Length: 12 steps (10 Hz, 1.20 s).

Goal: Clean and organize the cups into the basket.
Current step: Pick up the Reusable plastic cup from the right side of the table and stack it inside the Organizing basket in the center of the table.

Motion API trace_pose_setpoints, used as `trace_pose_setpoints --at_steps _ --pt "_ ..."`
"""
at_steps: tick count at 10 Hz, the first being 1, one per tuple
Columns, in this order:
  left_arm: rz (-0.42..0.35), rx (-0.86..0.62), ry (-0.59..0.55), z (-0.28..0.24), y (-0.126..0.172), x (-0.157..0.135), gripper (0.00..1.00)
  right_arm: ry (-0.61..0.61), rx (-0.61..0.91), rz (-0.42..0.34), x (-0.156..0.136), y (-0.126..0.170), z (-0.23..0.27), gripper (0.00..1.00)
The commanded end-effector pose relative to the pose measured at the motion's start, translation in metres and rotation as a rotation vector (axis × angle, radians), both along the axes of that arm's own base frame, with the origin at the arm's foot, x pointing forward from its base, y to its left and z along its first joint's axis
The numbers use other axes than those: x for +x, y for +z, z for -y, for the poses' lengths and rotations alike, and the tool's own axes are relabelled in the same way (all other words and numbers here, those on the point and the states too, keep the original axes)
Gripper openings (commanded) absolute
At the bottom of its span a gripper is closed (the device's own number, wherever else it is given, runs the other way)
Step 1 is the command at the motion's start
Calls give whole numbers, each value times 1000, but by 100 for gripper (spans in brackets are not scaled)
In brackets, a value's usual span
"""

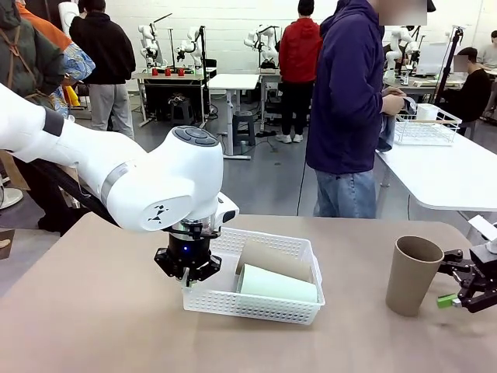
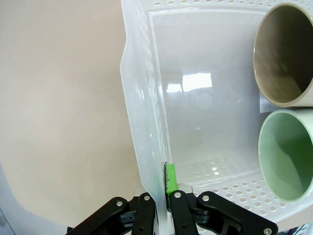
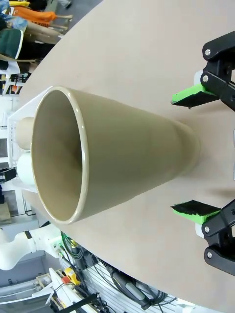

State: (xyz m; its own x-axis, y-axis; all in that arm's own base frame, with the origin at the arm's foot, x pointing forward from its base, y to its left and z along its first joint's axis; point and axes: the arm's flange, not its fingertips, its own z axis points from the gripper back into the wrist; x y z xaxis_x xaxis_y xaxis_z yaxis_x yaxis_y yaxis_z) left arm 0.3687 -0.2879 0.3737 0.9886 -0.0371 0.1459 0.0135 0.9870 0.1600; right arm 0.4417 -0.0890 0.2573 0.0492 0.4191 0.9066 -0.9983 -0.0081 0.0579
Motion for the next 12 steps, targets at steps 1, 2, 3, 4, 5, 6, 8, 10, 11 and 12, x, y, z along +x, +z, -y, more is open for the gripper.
trace_pose_setpoints --at_steps 1,2,3,4,5,6,8,10,11,12 --pt "2 13 -3 2 -2 -2 0 -27 37 15 11 -7 -11 100" --pt "2 13 -3 2 -2 -2 0 -33 58 12 12 -8 -16 100" --pt "2 13 -3 2 -2 -2 0 -35 65 10 13 -9 -22 100" --pt "2 13 -3 2 -2 -2 0 -20 66 2 12 -10 -28 100" --pt "2 13 -3 2 -2 -2 0 3 65 -2 12 -11 -35 100" --pt "2 13 -3 2 -2 -2 0 16 64 -4 12 -11 -42 100" --pt "2 13 -3 2 -2 -2 0 17 76 19 13 -10 -54 100" --pt "2 13 -3 2 -2 -2 0 16 112 44 13 -11 -60 100" --pt "2 13 -3 2 -2 -2 0 7 132 52 13 -11 -59 69" --pt "2 13 -3 2 -2 -2 0 5 134 57 13 -11 -58 40"
